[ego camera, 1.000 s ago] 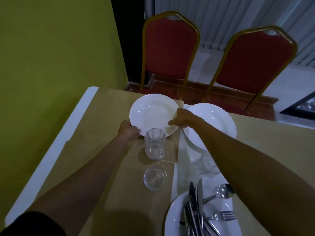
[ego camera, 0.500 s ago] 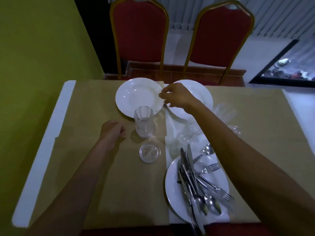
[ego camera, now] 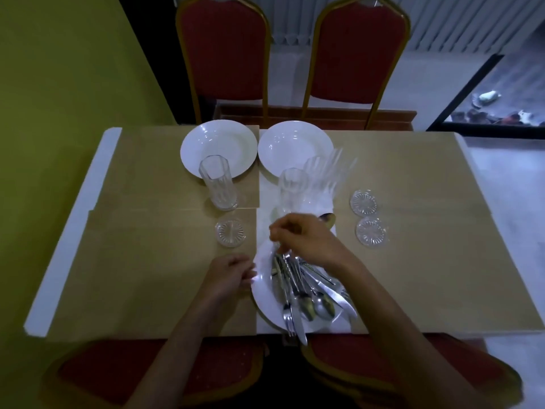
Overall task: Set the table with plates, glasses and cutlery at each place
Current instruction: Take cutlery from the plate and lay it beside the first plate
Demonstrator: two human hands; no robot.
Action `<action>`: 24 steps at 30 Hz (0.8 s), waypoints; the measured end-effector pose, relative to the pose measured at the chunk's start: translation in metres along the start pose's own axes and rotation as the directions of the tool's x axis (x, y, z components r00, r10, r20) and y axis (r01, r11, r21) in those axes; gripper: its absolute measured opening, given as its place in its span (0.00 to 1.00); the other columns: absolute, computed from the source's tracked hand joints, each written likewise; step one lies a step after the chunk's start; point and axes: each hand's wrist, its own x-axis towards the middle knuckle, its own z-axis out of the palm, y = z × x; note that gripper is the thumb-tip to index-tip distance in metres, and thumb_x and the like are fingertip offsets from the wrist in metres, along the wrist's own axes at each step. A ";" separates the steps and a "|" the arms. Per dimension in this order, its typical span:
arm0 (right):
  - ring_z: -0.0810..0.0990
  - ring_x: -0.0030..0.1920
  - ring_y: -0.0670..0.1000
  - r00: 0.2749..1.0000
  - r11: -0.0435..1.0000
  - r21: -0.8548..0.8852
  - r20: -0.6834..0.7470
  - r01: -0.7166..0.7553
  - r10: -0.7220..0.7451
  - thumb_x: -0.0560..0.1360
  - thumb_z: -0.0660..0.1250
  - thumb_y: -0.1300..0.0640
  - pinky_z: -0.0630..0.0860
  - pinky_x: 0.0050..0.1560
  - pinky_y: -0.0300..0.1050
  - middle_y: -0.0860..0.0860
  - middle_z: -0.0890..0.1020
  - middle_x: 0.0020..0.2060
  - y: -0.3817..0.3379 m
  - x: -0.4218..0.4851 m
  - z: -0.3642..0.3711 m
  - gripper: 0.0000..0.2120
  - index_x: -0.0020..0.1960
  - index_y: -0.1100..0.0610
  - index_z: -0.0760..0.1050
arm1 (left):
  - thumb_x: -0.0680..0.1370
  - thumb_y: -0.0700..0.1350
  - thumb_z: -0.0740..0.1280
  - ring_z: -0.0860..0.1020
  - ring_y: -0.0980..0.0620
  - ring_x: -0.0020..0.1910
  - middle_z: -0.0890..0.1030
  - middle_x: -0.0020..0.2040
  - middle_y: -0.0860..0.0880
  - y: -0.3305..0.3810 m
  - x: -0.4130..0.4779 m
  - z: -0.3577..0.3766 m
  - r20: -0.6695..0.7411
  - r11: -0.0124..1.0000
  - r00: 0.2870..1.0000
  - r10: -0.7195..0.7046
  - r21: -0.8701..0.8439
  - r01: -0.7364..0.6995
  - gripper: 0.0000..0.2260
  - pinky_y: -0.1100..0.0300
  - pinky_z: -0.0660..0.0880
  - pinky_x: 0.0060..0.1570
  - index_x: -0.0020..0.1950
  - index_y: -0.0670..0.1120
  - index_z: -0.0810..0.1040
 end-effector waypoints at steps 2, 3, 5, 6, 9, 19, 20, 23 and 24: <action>0.85 0.39 0.52 0.999 0.986 -0.163 0.005 -0.043 0.045 0.77 0.67 0.54 0.81 0.45 0.51 0.55 0.85 0.39 0.034 -0.008 0.002 0.08 0.45 0.58 0.82 | 0.78 0.35 0.66 0.78 0.47 0.37 0.81 0.40 0.41 -0.014 -0.007 0.019 0.041 0.996 0.999 0.004 0.089 -0.007 0.06 0.54 0.77 0.39 0.53 0.39 0.80; 0.84 0.38 0.53 0.998 0.964 -0.258 0.007 -0.056 0.060 0.76 0.66 0.53 0.80 0.45 0.52 0.57 0.84 0.37 0.051 -0.009 0.003 0.11 0.42 0.60 0.81 | 0.78 0.36 0.66 0.78 0.47 0.35 0.81 0.38 0.41 -0.021 -0.009 0.027 0.063 0.988 0.998 0.008 0.151 -0.017 0.07 0.54 0.78 0.38 0.54 0.39 0.80; 0.83 0.37 0.54 0.995 0.911 -0.402 0.008 -0.087 0.099 0.74 0.65 0.55 0.79 0.43 0.51 0.60 0.83 0.35 0.080 -0.009 0.005 0.12 0.40 0.63 0.80 | 0.76 0.37 0.66 0.79 0.47 0.31 0.81 0.34 0.42 -0.033 -0.007 0.042 0.076 0.958 0.997 0.022 0.283 -0.042 0.06 0.53 0.80 0.37 0.48 0.39 0.82; 0.83 0.38 0.54 0.993 0.886 -0.453 0.008 -0.100 0.116 0.73 0.64 0.56 0.79 0.42 0.50 0.59 0.83 0.35 0.091 -0.010 0.007 0.11 0.39 0.63 0.80 | 0.75 0.38 0.65 0.80 0.46 0.29 0.82 0.32 0.42 -0.038 -0.006 0.049 0.062 0.923 0.997 0.044 0.379 -0.064 0.08 0.52 0.82 0.37 0.42 0.40 0.83; 0.82 0.39 0.55 0.989 0.820 -0.561 0.014 -0.113 0.146 0.71 0.66 0.60 0.76 0.38 0.45 0.56 0.81 0.33 0.108 -0.012 0.014 0.08 0.34 0.59 0.78 | 0.70 0.43 0.61 0.82 0.44 0.31 0.82 0.30 0.43 -0.045 -0.002 0.062 0.035 0.748 0.993 0.117 0.654 -0.111 0.12 0.49 0.82 0.37 0.34 0.40 0.80; 0.82 0.50 0.57 0.987 0.744 -0.654 -0.026 -0.136 0.157 0.74 0.66 0.53 0.74 0.45 0.46 0.56 0.81 0.49 0.120 -0.002 0.032 0.11 0.51 0.59 0.78 | 0.64 0.46 0.66 0.83 0.43 0.36 0.83 0.36 0.43 -0.052 0.012 0.068 -0.069 0.692 0.997 0.036 0.722 0.024 0.09 0.50 0.83 0.37 0.38 0.42 0.82; 0.81 0.52 0.56 0.988 0.738 -0.661 -0.034 -0.136 0.151 0.75 0.67 0.52 0.72 0.44 0.45 0.56 0.81 0.50 0.120 -0.001 0.033 0.12 0.52 0.59 0.78 | 0.63 0.45 0.66 0.83 0.44 0.35 0.83 0.36 0.43 -0.055 0.016 0.066 -0.082 0.692 0.996 0.024 0.721 0.042 0.10 0.51 0.83 0.36 0.38 0.42 0.82; 0.82 0.51 0.55 0.991 0.730 -0.670 -0.060 -0.131 0.123 0.75 0.67 0.53 0.70 0.42 0.43 0.55 0.82 0.49 0.121 0.000 0.038 0.12 0.52 0.60 0.78 | 0.62 0.44 0.64 0.83 0.45 0.34 0.83 0.36 0.43 -0.054 0.013 0.062 -0.096 0.688 0.995 0.022 0.724 0.055 0.11 0.53 0.83 0.34 0.38 0.41 0.82; 0.82 0.51 0.55 0.991 0.733 -0.668 -0.062 -0.126 0.114 0.74 0.67 0.53 0.71 0.41 0.43 0.55 0.82 0.49 0.122 -0.001 0.039 0.11 0.51 0.59 0.79 | 0.63 0.43 0.63 0.83 0.45 0.34 0.84 0.35 0.43 -0.051 0.009 0.062 -0.089 0.684 0.996 0.024 0.728 0.048 0.11 0.53 0.83 0.34 0.37 0.41 0.82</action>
